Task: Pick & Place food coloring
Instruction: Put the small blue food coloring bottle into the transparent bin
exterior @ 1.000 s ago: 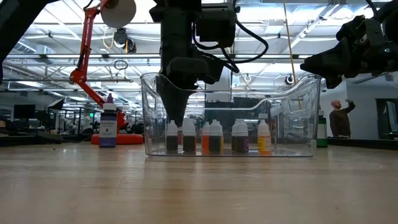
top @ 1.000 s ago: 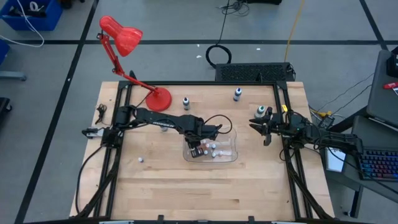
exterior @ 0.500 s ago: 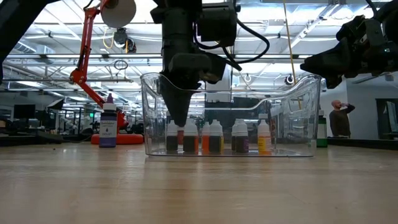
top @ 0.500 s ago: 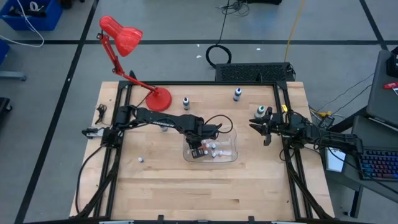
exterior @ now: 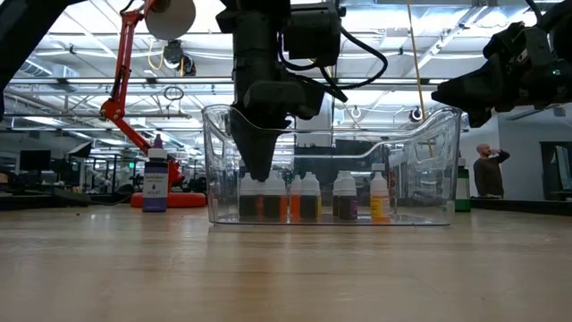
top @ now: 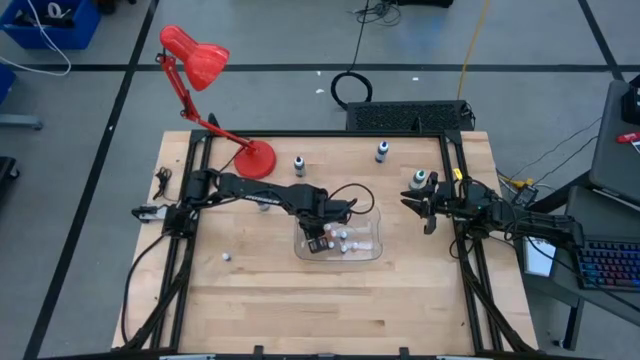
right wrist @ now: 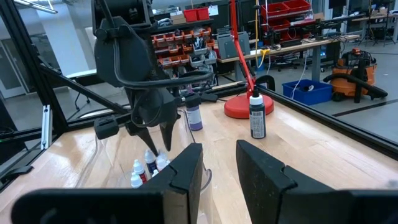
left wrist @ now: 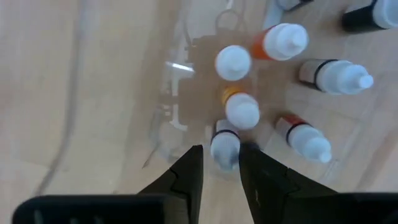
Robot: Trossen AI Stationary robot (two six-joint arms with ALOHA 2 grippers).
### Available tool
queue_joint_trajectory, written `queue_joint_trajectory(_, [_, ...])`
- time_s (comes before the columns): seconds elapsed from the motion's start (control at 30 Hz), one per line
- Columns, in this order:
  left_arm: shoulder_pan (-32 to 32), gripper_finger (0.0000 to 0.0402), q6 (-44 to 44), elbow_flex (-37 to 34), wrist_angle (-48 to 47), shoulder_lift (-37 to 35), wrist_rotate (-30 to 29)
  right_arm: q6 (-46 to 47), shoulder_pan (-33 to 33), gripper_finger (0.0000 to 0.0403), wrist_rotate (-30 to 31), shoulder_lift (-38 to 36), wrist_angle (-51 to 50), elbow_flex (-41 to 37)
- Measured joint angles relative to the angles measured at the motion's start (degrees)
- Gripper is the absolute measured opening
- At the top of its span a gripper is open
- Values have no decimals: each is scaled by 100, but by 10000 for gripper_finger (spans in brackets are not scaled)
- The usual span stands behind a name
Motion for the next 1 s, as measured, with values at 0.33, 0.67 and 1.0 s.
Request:
queue_joint_trajectory(0.33, [61, 98, -432, 190, -574, -974, -840, -1, 0, 89, -1, 0, 0, 1])
queue_joint_trajectory(0.67, [-1375, 97, -1793, -92, -1609, -2186, -1177, 0, -1, 89, 0, 1, 0, 1])
queue_joint_trajectory(1.0, [-3107, 130, -6453, -1518, -2659, -2621, -998, -1, 0, 89, -1, -1, 0, 1])
